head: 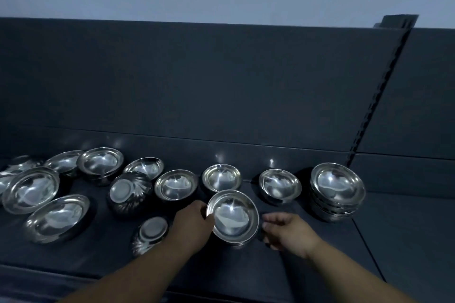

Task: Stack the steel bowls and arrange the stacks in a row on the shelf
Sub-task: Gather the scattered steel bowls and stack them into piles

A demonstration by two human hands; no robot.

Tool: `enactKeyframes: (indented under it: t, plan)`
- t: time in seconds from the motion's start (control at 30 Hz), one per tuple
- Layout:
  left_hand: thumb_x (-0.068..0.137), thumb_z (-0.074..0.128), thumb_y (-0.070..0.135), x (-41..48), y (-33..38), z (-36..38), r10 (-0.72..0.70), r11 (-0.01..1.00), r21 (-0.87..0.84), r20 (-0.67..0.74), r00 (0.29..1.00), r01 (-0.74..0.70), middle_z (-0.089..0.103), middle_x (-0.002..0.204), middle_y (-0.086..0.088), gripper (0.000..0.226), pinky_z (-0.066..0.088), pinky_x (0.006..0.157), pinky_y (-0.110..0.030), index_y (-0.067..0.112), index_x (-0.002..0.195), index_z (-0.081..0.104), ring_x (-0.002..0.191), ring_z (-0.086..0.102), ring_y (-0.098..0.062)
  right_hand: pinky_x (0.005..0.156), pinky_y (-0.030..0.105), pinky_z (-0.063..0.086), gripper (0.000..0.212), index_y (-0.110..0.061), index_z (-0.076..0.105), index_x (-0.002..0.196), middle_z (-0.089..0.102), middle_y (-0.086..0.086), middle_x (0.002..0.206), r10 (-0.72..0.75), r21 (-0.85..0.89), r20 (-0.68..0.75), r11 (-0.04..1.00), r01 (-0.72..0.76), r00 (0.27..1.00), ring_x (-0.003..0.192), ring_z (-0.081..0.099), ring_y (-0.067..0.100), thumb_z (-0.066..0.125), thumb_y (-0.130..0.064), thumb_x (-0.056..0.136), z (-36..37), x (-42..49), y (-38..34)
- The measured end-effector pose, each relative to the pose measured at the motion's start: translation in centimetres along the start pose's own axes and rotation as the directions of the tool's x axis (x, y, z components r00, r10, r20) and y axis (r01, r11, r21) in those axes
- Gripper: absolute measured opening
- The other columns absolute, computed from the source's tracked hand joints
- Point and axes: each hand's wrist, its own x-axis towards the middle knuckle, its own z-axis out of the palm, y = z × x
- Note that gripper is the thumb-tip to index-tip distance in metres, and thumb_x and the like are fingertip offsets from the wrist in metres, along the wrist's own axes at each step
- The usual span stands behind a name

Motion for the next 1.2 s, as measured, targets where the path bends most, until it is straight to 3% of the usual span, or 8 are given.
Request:
enactKeyframes:
  t: [0.13, 0.27, 0.5, 0.63, 0.83, 0.97, 1.07, 1.2]
  plan:
    - [0.09, 0.055, 0.033, 0.8, 0.2, 0.6, 0.001, 0.999, 0.037, 0.019, 1.0, -0.002, 0.066, 0.109, 0.003, 0.027, 0.035, 0.077, -0.019, 0.018, 0.112, 0.06, 0.102, 0.059, -0.015, 0.054, 0.026, 0.049, 0.012, -0.016, 0.061, 0.099, 0.067, 0.005, 0.069, 0.014, 0.029, -0.081, 1.0, -0.012, 0.997, 0.058, 0.06, 0.017, 0.066, -0.011, 0.089, -1.0, 0.5, 0.3]
    - [0.09, 0.055, 0.035, 1.3, 0.4, 0.8, 0.027, 0.999, 0.046, 0.031, 0.999, -0.028, 0.066, 0.11, 0.004, 0.028, 0.034, 0.078, -0.018, 0.02, 0.113, 0.061, 0.103, 0.059, -0.012, 0.06, 0.033, 0.056, 0.033, -0.01, 0.061, 0.113, 0.07, 0.009, 0.09, 0.059, 0.072, -0.242, 0.996, -0.043, 0.969, 0.071, 0.068, 0.024, 0.069, -0.028, 0.087, -2.0, 2.2, 0.4]
    - [0.092, 0.054, 0.035, 1.7, 0.3, 0.7, 0.056, 0.998, 0.026, 0.039, 0.998, -0.057, 0.067, 0.111, 0.007, 0.026, 0.035, 0.079, -0.017, 0.023, 0.114, 0.063, 0.094, 0.056, -0.005, 0.072, 0.039, 0.054, 0.03, -0.011, 0.055, 0.096, 0.066, 0.017, 0.092, 0.208, 0.308, -0.209, 0.941, -0.137, 0.956, 0.086, 0.067, 0.032, 0.059, -0.04, 0.092, -2.7, 4.1, -1.2]
    - [0.093, 0.053, 0.035, 2.1, 0.4, 0.7, 0.06, 0.998, -0.012, 0.051, 0.997, -0.059, 0.068, 0.113, 0.008, 0.026, 0.035, 0.081, -0.015, 0.026, 0.115, 0.064, 0.1, 0.059, -0.006, 0.066, 0.036, 0.051, 0.028, -0.006, 0.059, 0.094, 0.067, 0.019, 0.088, 0.233, 0.357, -0.213, 0.923, -0.147, 0.949, 0.078, 0.066, 0.029, 0.053, -0.032, 0.097, -2.4, 5.1, -1.3]
    - [0.092, 0.056, 0.036, 2.6, 0.7, 0.9, 0.072, 0.996, -0.063, 0.109, 0.991, -0.065, 0.067, 0.115, 0.008, 0.03, 0.039, 0.086, -0.015, 0.025, 0.118, 0.064, 0.102, 0.059, -0.004, 0.055, 0.031, 0.052, 0.029, 0.001, 0.057, 0.116, 0.069, 0.018, 0.095, 0.248, 0.412, -0.233, 0.901, -0.136, 0.94, 0.07, 0.066, 0.025, 0.047, -0.018, 0.098, -2.9, 5.5, -1.8]
    - [0.092, 0.058, 0.032, 3.2, 1.3, 1.0, 0.016, 0.974, -0.226, 0.154, 0.988, 0.02, 0.071, 0.103, -0.001, 0.027, 0.057, 0.08, -0.031, 0.017, 0.113, 0.067, 0.089, 0.068, -0.016, 0.07, 0.041, 0.059, 0.03, 0.0, 0.055, 0.117, 0.07, 0.024, 0.103, 0.119, 0.386, -0.279, 0.922, -0.002, 0.953, 0.073, 0.069, 0.028, 0.05, -0.02, 0.096, -3.0, 4.9, -3.5]
    - [0.092, 0.058, 0.027, 4.5, 1.1, 1.0, 0.114, 0.993, -0.001, 0.037, 0.993, -0.114, 0.068, 0.115, -0.004, 0.031, 0.045, 0.092, -0.024, 0.016, 0.121, 0.062, 0.105, 0.062, -0.017, 0.071, 0.042, 0.058, 0.023, -0.003, 0.058, 0.11, 0.071, 0.023, 0.101, 0.021, 0.357, -0.29, 0.93, 0.088, 0.957, 0.07, 0.069, 0.029, 0.052, -0.018, 0.093, -2.9, 3.9, -5.0]
    - [0.091, 0.056, 0.026, 6.0, 1.1, 0.8, 0.286, 0.921, 0.246, 0.1, 0.953, -0.302, 0.058, 0.13, -0.001, 0.038, 0.039, 0.099, -0.025, 0.02, 0.129, 0.057, 0.121, 0.052, -0.016, 0.06, 0.035, 0.052, 0.018, -0.004, 0.061, 0.103, 0.069, 0.017, 0.08, -0.032, 0.326, -0.283, 0.937, 0.127, 0.959, 0.062, 0.065, 0.025, 0.051, -0.013, 0.092, -2.7, 2.3, -6.2]
